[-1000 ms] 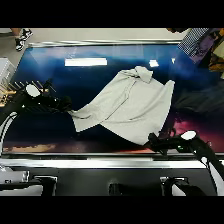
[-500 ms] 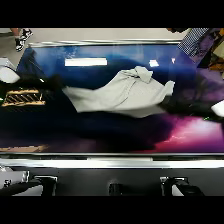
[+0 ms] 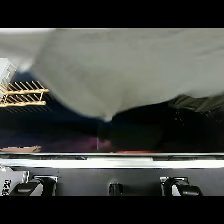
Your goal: Fold the clothes and pants, and hang the long-sleeved shirts on hangers.
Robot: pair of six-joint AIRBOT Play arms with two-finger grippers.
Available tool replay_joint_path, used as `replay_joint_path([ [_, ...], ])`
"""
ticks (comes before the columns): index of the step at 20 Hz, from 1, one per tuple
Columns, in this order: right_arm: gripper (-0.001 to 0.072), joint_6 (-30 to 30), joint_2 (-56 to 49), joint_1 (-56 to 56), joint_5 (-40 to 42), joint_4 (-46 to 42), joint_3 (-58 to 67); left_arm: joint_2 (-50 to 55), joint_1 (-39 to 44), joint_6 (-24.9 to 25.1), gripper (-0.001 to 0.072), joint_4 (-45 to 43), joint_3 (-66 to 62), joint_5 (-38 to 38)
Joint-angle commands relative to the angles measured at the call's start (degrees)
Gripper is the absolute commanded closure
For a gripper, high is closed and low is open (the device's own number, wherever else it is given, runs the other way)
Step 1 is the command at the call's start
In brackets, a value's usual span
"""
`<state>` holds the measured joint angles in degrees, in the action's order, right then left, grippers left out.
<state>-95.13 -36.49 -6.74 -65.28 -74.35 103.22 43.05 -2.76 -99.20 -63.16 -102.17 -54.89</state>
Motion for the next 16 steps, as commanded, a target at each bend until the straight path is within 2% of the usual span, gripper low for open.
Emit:
replay_joint_path([
  [1,0.0681,-3.0,1.2,0.0,-1.2,-5.8,4.3,-7.8,-0.5,-1.7,0.0687,-7.7,-0.9,4.4],
  [5,0.0680,-7.5,-5.9,0.0,-7.8,-5.3,4.2,-4.3,-0.5,-2.4,0.0687,-8.9,2.1,3.5],
  [9,0.0680,-8.0,-19.7,0.0,-15.9,-2.5,2.1,7.9,0.1,-2.2,0.0687,-8.9,9.1,3.6],
  [12,0.0680,-6.6,-31.6,0.0,-14.3,-0.9,-3.4,22.3,3.7,0.5,0.0687,-9.0,10.3,7.7],
  [16,0.0680,-6.7,-49.1,0.1,-6.1,-0.2,-8.3,40.9,9.7,0.6,0.0687,-8.9,10.3,19.0],
])
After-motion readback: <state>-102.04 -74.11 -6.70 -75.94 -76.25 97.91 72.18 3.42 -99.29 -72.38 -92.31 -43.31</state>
